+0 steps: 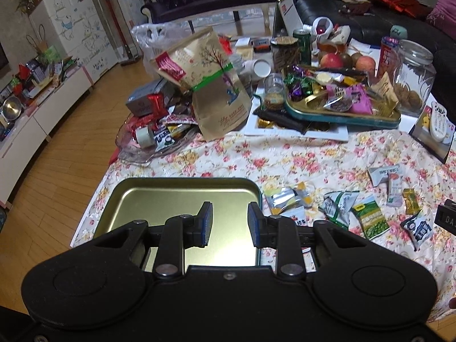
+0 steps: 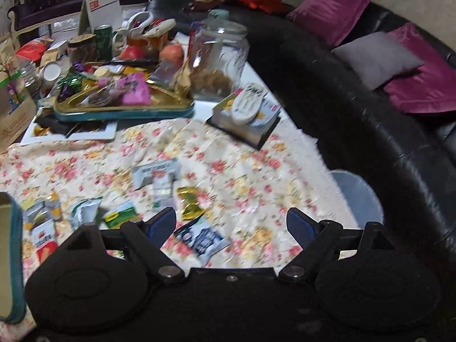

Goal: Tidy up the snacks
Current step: 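Grasp the blue-and-white snack packet with the right tool while the left tool approaches the green-and-white packet, then close the left tool on the green-and-white QR-code packet and lift it, then carry both packets over the gold tray while the right tool releases the blue packet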

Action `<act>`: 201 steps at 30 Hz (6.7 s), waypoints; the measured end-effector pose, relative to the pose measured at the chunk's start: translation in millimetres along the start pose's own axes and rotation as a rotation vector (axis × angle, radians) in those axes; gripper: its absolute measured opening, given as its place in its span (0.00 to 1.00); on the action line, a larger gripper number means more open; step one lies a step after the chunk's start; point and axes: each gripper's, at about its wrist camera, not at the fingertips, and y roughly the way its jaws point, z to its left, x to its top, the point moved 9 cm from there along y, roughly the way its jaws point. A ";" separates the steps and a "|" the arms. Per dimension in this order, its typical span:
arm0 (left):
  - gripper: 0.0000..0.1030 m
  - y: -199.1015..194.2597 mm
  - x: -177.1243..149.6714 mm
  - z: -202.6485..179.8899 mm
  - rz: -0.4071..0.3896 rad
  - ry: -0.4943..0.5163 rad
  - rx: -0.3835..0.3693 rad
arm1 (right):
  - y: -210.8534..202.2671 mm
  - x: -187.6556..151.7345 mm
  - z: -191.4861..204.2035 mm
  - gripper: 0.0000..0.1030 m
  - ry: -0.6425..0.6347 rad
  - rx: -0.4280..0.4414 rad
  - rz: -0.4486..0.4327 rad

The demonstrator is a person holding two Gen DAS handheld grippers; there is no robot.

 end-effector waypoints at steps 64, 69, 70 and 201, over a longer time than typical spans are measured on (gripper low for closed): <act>0.37 134.3 4.8 -67.5 0.479 0.156 -0.341 | 131.1 -35.4 -4.9 0.67 0.510 0.272 0.622; 0.37 137.1 2.4 -67.7 0.490 0.150 -0.343 | 137.9 -41.3 3.5 0.67 0.532 0.252 0.647; 0.37 137.4 1.8 -68.2 0.493 0.147 -0.346 | 139.5 -42.5 4.8 0.67 0.538 0.247 0.650; 0.52 96.6 26.2 132.6 0.435 -0.154 -0.077 | -58.1 -18.9 213.7 0.43 -0.108 0.719 0.370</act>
